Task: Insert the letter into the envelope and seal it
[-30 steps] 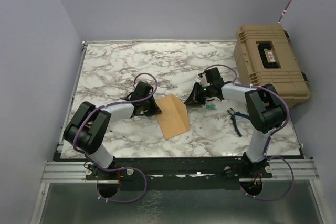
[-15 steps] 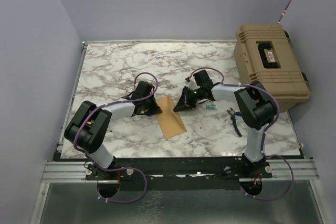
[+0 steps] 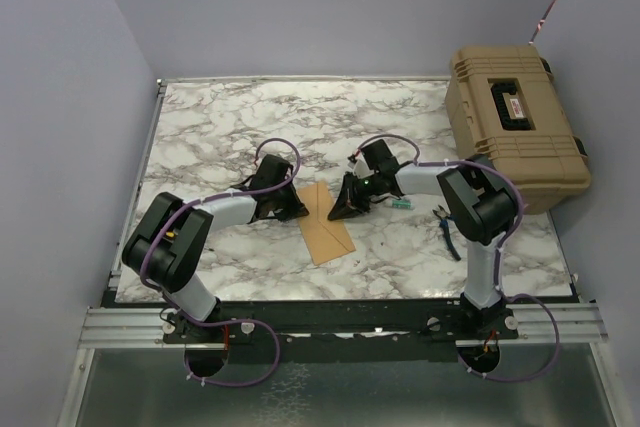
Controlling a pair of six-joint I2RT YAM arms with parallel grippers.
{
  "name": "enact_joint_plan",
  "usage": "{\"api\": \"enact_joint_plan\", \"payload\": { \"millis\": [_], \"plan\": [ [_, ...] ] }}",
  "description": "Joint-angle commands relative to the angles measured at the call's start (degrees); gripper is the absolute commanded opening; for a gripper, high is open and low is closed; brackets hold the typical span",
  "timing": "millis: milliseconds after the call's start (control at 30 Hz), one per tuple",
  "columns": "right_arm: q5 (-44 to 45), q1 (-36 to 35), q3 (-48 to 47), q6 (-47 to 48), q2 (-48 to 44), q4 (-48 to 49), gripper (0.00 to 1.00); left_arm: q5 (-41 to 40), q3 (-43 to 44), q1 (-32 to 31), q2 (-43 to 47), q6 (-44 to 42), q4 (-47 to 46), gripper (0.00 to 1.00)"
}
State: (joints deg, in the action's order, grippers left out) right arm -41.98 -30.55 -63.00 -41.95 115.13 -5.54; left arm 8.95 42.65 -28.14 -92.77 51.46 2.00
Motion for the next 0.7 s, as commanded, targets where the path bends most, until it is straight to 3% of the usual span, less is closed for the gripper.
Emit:
{"api": "enact_joint_plan", "payload": {
  "millis": [0, 300, 500, 667],
  "plan": [
    [6.39, -1.22, -0.17, 2.42, 2.17, -2.07, 0.08, 1.00, -2.47, 0.20, -1.42, -3.26, 1.97, 0.00],
    [28.45, -6.19, 0.66, 9.79, -2.41, -9.47, 0.07, 7.84, -1.68, 0.87, 7.21, -4.73, -12.20, 0.00],
    [37.58, -8.61, 2.65, 14.27, -6.16, -8.87, 0.03, 13.08, -5.68, 2.25, 1.45, 2.35, -25.89, 0.00],
    [39.39, -9.95, 3.85, 17.37, -8.52, -6.35, 0.03, 15.44, -4.20, 2.38, -5.18, 1.72, -27.95, 0.00]
  ]
}}
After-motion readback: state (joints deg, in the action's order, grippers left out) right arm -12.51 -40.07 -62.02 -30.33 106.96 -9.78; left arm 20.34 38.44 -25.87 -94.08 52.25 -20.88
